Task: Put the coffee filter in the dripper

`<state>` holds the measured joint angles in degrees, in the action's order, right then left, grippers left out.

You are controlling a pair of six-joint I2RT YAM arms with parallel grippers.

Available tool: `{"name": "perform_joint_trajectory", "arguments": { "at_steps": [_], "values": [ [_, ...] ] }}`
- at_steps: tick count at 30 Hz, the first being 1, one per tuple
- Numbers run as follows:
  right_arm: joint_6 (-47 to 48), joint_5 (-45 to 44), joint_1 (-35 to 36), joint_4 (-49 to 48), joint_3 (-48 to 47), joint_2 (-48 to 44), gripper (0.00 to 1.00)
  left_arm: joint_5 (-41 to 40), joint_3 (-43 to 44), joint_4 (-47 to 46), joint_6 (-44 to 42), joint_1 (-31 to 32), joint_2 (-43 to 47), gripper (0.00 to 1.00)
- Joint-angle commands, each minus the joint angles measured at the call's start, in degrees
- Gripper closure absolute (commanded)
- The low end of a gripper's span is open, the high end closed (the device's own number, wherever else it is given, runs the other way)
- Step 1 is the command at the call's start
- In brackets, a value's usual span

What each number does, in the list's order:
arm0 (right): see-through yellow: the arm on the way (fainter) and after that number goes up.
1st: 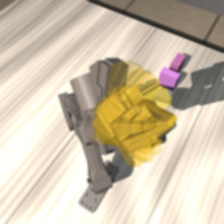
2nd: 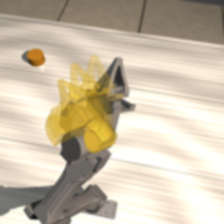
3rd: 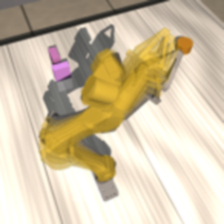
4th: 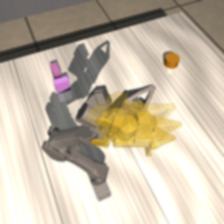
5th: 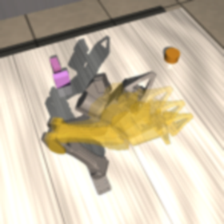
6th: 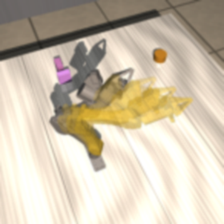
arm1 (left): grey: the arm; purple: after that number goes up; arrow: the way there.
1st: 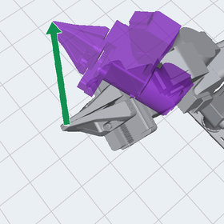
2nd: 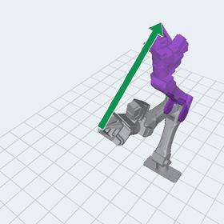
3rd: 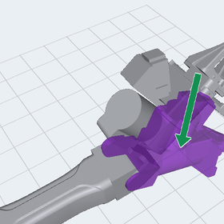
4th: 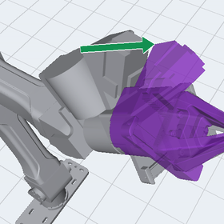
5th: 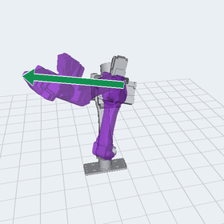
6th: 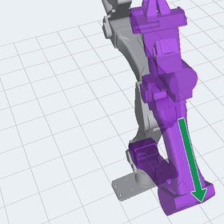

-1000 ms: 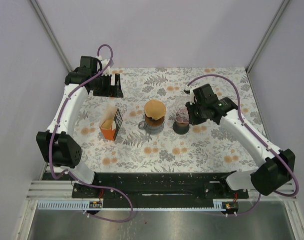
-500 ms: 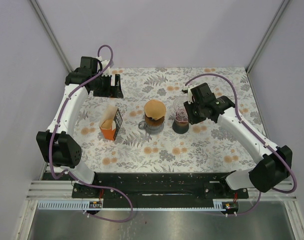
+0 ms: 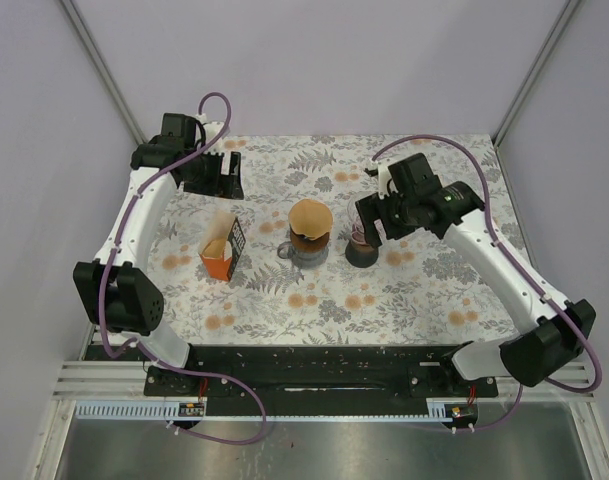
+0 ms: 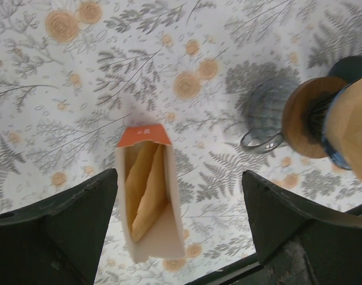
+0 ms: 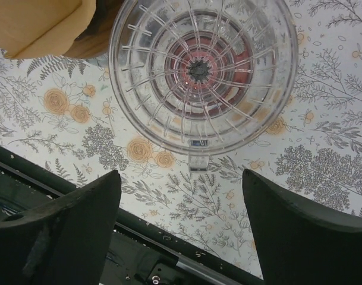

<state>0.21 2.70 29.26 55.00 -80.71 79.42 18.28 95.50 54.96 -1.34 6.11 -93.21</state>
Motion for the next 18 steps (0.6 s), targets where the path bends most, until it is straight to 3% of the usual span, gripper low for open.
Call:
{"name": "perform_joint_trajectory", "arguments": {
  "at_steps": [1,7,15,18],
  "values": [
    [1.73,-1.02,0.63,3.35,-5.51,-4.09,0.01,-8.42,2.50,3.13,-7.26,-0.31,-1.01,0.12],
    [0.85,-6.04,0.63,3.27,-9.99,-4.80,0.00,-22.05,-2.86,3.49,-13.32,-0.40,0.57,0.19],
    [1.02,-6.83,0.63,2.21,-11.49,-3.30,0.01,-21.88,-12.96,1.83,-15.18,-0.40,1.36,0.31],
    [0.85,-6.74,0.63,2.13,-11.67,-3.48,0.00,-23.73,-14.82,-0.64,-15.00,-0.40,0.31,0.41]
  ]
}}
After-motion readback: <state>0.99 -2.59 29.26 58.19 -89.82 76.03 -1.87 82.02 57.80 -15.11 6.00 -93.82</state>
